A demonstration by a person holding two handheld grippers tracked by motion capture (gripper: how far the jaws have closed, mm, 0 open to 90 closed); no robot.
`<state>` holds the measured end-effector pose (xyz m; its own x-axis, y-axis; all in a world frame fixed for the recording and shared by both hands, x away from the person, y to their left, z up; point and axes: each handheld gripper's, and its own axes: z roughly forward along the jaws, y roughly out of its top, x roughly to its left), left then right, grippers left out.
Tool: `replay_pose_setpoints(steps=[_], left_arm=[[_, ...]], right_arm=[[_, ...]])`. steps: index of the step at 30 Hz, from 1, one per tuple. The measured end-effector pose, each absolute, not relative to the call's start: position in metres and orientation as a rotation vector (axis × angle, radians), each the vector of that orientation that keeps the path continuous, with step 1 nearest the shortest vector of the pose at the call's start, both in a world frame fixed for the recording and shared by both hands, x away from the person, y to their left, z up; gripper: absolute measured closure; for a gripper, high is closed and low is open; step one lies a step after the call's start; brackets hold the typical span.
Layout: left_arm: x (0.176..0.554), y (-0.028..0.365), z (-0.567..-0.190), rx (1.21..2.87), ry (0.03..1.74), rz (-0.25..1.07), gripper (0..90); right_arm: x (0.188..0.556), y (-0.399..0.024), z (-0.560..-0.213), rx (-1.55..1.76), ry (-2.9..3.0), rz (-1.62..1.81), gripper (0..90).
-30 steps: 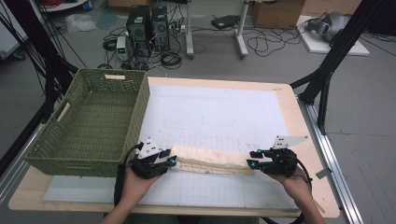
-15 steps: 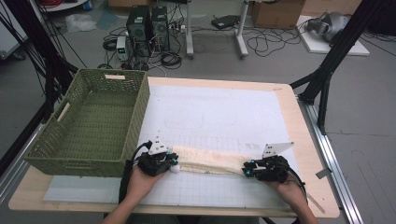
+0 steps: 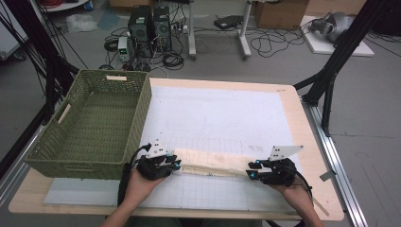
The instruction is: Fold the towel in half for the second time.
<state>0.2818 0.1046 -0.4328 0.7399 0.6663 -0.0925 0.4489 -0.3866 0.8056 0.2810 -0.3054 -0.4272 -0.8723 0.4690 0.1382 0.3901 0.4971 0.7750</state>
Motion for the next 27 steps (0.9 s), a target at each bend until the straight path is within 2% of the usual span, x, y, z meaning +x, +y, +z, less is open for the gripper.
replay_pose_setpoints(steps=[2,4,8,11,21,27], left_arm=[[0.282,0.104,-0.436,2.055,0.849,0.3,66.9],[0.282,0.102,-0.44,2.078,0.842,0.304,69.2],[0.281,0.098,-0.44,2.095,0.82,0.317,84.6],[0.279,0.098,-0.435,2.087,0.808,0.33,86.8],[0.271,0.104,-0.424,2.055,0.783,0.332,86.9],[0.267,0.104,-0.44,2.093,0.787,0.284,86.1]], right_arm=[[0.28,-0.302,-0.43,0.743,2.667,1.286,61.9],[0.281,-0.299,-0.436,0.742,2.687,1.234,62.8],[0.284,-0.298,-0.439,0.738,2.697,1.189,76.8],[0.287,-0.3,-0.437,0.736,2.697,1.2,83.8],[0.282,-0.307,-0.419,0.709,2.651,1.264,84.8],[0.276,-0.305,-0.435,0.721,2.712,1.217,84.1]])
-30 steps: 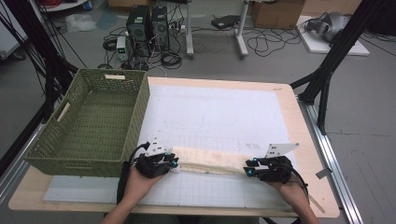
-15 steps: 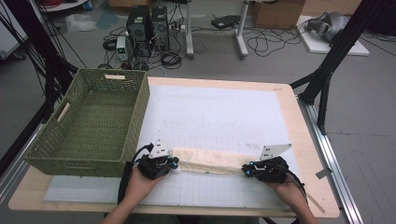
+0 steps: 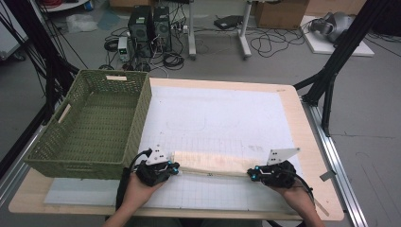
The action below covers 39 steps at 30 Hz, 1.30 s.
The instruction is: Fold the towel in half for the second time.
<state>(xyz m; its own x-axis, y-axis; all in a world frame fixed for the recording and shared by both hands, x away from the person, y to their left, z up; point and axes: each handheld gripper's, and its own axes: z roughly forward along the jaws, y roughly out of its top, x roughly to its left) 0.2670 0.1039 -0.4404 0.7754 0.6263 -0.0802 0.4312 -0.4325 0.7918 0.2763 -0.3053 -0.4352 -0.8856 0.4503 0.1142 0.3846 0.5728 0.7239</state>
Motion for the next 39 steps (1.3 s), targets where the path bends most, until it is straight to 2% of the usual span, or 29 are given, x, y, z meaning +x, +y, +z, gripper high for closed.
replay_pose_setpoints(steps=[3,6,12,23,30,39], left_arm=[[0.268,0.106,-0.436,2.067,0.786,0.289,79.4],[0.269,0.108,-0.425,2.032,0.772,0.314,74.7],[0.279,0.105,-0.412,1.994,0.76,0.359,74.1],[0.297,0.095,-0.439,2.101,0.818,0.335,69.1],[0.292,0.097,-0.444,2.112,0.81,0.338,65.7],[0.29,0.097,-0.445,2.104,0.804,0.361,65.5]], right_arm=[[0.276,-0.305,-0.438,0.733,2.719,1.243,74.6],[0.275,-0.307,-0.426,0.716,2.674,1.303,69.7],[0.281,-0.309,-0.41,0.723,2.597,1.387,66.4],[0.29,-0.301,-0.439,0.77,2.671,1.206,60.4],[0.286,-0.31,-0.439,0.767,2.646,1.179,57.6],[0.283,-0.312,-0.442,0.765,2.622,1.185,57.2]])
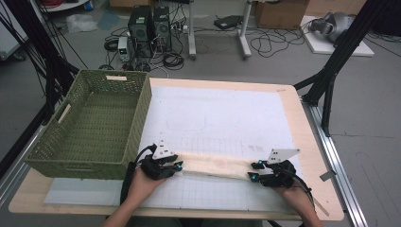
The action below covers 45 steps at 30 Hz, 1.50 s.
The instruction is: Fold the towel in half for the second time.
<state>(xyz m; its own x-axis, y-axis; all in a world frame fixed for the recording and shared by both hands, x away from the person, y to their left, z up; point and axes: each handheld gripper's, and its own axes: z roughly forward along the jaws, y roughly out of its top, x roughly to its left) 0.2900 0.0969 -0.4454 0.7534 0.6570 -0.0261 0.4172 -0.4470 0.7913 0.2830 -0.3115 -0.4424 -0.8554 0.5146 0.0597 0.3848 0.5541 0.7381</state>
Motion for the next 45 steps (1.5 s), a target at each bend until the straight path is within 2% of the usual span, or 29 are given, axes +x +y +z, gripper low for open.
replay_pose_setpoints(steps=[16,26,36,40,42,45], left_arm=[[0.292,0.097,-0.426,2.025,0.76,0.358,62.7],[0.298,0.074,-0.421,2.055,0.662,0.352,59.9],[0.298,0.089,-0.433,2.107,0.744,0.341,57.4],[0.295,0.097,-0.44,2.117,0.789,0.346,55.3],[0.294,0.098,-0.444,2.113,0.809,0.338,55.5],[0.293,0.097,-0.445,2.112,0.824,0.369,62.0]], right_arm=[[0.282,-0.315,-0.431,0.828,2.528,1.316,48.7],[0.291,-0.324,-0.436,0.985,2.48,1.254,44.9],[0.298,-0.325,-0.445,1.06,2.516,1.184,43.0],[0.299,-0.322,-0.446,1.038,2.54,1.183,51.9],[0.299,-0.322,-0.446,1.025,2.561,1.208,61.3],[0.299,-0.32,-0.446,0.997,2.597,1.221,72.5]])
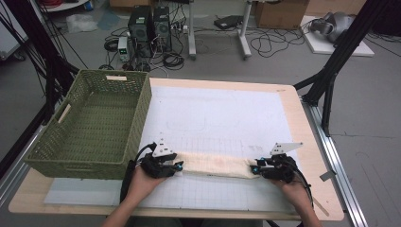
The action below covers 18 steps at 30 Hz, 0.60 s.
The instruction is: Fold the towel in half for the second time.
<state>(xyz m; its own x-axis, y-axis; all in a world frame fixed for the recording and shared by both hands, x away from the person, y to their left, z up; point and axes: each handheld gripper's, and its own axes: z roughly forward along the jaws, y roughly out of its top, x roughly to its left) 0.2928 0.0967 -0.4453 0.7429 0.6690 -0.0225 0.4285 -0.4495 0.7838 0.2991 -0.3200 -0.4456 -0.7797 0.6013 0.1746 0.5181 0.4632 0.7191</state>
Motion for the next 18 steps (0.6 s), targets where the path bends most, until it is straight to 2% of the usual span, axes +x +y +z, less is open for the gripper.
replay_pose_setpoints(steps=[5,18], left_arm=[[0.291,0.098,-0.443,2.126,0.82,0.387,83.6],[0.274,0.105,-0.436,2.133,0.822,0.402,86.0]], right_arm=[[0.3,-0.319,-0.442,0.943,2.628,1.214,78.4],[0.318,-0.314,-0.431,0.906,2.61,1.209,78.6]])
